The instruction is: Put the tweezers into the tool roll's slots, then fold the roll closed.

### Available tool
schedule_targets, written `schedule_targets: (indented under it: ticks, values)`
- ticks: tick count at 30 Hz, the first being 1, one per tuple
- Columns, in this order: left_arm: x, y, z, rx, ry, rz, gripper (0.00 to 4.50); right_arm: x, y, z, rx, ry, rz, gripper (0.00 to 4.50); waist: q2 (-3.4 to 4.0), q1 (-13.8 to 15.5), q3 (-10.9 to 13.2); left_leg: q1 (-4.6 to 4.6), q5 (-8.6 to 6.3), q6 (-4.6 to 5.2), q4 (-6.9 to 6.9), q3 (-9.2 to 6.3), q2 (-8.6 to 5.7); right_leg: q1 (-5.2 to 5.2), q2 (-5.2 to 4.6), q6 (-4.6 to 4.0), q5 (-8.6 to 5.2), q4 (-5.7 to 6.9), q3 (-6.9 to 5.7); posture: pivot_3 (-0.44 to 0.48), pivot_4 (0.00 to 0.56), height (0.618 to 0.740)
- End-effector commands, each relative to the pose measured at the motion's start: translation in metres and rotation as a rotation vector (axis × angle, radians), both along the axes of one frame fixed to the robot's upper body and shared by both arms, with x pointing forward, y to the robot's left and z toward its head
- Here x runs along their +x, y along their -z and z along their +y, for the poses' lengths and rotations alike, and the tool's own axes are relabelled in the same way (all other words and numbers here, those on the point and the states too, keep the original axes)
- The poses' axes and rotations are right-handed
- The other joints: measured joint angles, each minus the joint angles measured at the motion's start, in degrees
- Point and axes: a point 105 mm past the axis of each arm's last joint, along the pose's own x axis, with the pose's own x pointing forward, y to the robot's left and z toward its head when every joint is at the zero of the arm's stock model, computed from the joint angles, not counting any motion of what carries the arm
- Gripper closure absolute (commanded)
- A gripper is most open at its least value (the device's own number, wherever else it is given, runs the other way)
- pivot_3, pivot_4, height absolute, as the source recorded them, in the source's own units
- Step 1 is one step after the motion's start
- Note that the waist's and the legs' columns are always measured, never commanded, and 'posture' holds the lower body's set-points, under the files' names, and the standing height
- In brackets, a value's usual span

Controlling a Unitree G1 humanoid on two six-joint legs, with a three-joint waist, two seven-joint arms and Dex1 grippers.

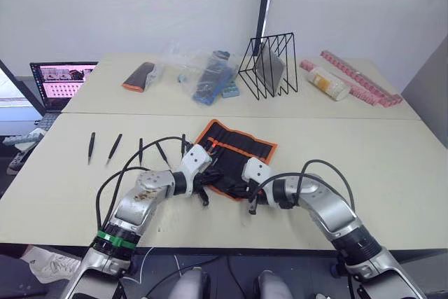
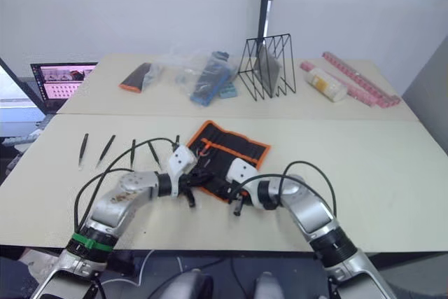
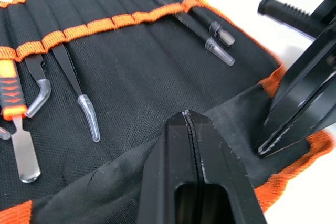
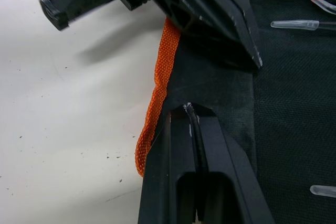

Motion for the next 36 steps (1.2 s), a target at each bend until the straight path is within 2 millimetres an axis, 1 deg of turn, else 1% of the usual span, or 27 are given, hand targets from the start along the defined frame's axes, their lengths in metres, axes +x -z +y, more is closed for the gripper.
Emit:
schedule_targets:
  ticks: [1,3,4,7,10,13,14,17,19,21,25,26,29,32,33,34,36]
  values:
    - [0.002,0.013,0.028,0.013,-0.056,-0.027,4.47,0.002,0.033,-0.02,-0.132,0.082,0.083,4.5,0.02,-0.1,-0.1,0.0,-0.01,-0.02,-0.01,0.0,0.01,-0.01,0.0,-0.01,0.0,-0.01,0.0,0.0,0.15,0.687]
    - [0.006,0.014,0.047,-0.005,-0.112,-0.032,4.47,0.003,0.035,-0.023,-0.143,0.098,0.09,4.5,0.02,-0.1,-0.1,0.03,-0.01,-0.03,-0.03,0.0,0.03,0.0,0.0,-0.02,0.0,-0.02,0.0,0.0,0.15,0.687]
    - [0.007,0.014,0.054,-0.01,-0.123,-0.037,4.47,0.003,0.036,-0.024,-0.146,0.101,0.091,4.5,0.03,-0.1,-0.2,0.05,-0.01,-0.03,-0.03,0.0,0.04,0.01,0.0,-0.03,-0.01,-0.02,-0.01,0.0,0.15,0.687]
    - [0.009,0.013,0.064,-0.023,-0.142,-0.052,4.47,0.003,0.037,-0.026,-0.15,0.108,0.091,4.5,0.03,-0.1,-0.3,0.11,-0.01,-0.04,-0.02,0.0,0.04,0.06,-0.01,-0.03,-0.01,-0.02,-0.01,0.0,0.15,0.687]
    - [0.011,0.015,0.068,-0.051,-0.173,-0.056,4.47,0.003,0.037,-0.026,-0.152,0.11,0.091,4.5,0.02,0.2,-0.5,0.13,-0.01,-0.04,-0.02,0.0,0.04,0.08,-0.02,-0.03,-0.01,-0.05,-0.02,0.0,0.15,0.687]
    - [0.007,0.021,0.064,-0.049,-0.161,-0.056,4.47,0.003,0.034,-0.026,-0.136,0.11,0.083,4.5,0.02,0.3,-0.7,0.13,-0.02,-0.04,-0.02,0.0,0.04,0.09,-0.02,-0.03,-0.01,-0.06,-0.03,0.0,0.15,0.687]
    - [0.006,0.022,0.062,-0.05,-0.152,-0.057,4.47,0.003,0.027,-0.022,-0.1,0.088,0.057,4.5,0.02,0.3,-0.8,0.12,-0.02,-0.04,-0.03,0.0,0.04,0.09,-0.02,-0.03,-0.01,-0.08,-0.02,0.0,0.15,0.687]
    - [0.006,0.024,0.063,-0.038,-0.143,-0.061,4.47,-0.006,-0.016,0.0,0.106,-0.042,-0.024,4.5,0.02,0.6,-0.8,0.1,-0.02,-0.04,-0.02,0.0,0.02,0.09,-0.03,-0.03,-0.01,-0.12,-0.03,0.0,0.15,0.687]
    - [0.009,0.025,0.064,-0.019,-0.133,-0.07,4.47,-0.007,-0.034,0.005,0.176,-0.074,-0.039,4.5,0.02,0.6,-0.8,0.09,-0.02,-0.04,-0.05,0.01,0.01,0.08,-0.04,-0.03,-0.01,-0.17,-0.01,0.0,0.15,0.687]
    - [0.013,0.023,0.063,-0.009,-0.123,-0.08,4.47,-0.003,-0.041,0.009,0.195,-0.083,-0.06,4.5,0.03,0.6,-0.8,0.08,-0.02,-0.04,-0.07,0.01,0.01,0.06,-0.03,-0.03,-0.01,-0.17,-0.01,0.0,0.15,0.687]
    - [0.018,0.018,0.057,-0.004,-0.096,-0.103,4.47,0.013,-0.049,0.018,0.253,-0.058,-0.118,4.5,0.02,0.8,-0.8,0.08,-0.02,-0.04,-0.07,0.0,0.03,0.07,-0.02,-0.03,-0.01,-0.18,-0.05,0.0,0.15,0.687]
    - [0.018,0.018,0.057,-0.001,-0.09,-0.107,4.47,0.017,-0.049,0.02,0.262,-0.051,-0.127,4.5,0.02,0.8,-0.8,0.08,-0.02,-0.04,-0.07,0.0,0.01,0.07,-0.02,-0.03,-0.01,-0.19,-0.05,0.0,0.15,0.687]
    - [0.02,0.019,0.057,0.021,-0.077,-0.113,4.47,0.03,-0.027,0.027,0.178,-0.047,-0.152,4.5,0.02,1.0,-0.8,0.08,-0.02,-0.04,-0.11,0.0,-0.02,0.06,-0.03,-0.03,-0.01,-0.22,-0.06,0.0,0.15,0.687]
    - [0.023,0.019,0.058,0.028,-0.075,-0.119,4.47,0.035,-0.02,0.036,0.229,-0.051,-0.171,4.5,0.02,1.0,-0.8,0.08,-0.02,-0.04,-0.12,0.0,-0.03,0.06,-0.03,-0.04,0.0,-0.22,-0.05,0.0,0.15,0.687]
    - [0.024,0.019,0.057,0.029,-0.075,-0.121,4.47,0.03,-0.018,0.04,0.274,-0.095,-0.135,4.5,0.02,0.9,-0.8,0.08,-0.02,-0.04,-0.13,0.0,-0.03,0.05,-0.03,-0.04,0.0,-0.22,-0.05,0.0,0.15,0.687]
    - [0.024,0.019,0.057,0.029,-0.074,-0.123,4.47,0.028,-0.01,0.038,0.257,-0.106,-0.113,4.5,0.04,0.9,-0.8,0.08,-0.02,-0.05,-0.15,0.0,-0.03,0.04,-0.02,-0.04,0.0,-0.22,-0.04,0.0,0.15,0.687]
    - [0.026,0.02,0.055,0.029,-0.07,-0.126,4.47,0.019,0.014,0.027,0.201,-0.133,-0.047,4.5,0.04,1.0,-0.8,0.08,-0.02,-0.04,-0.15,0.0,-0.04,0.04,-0.02,-0.04,0.0,-0.21,-0.04,0.0,0.15,0.687]
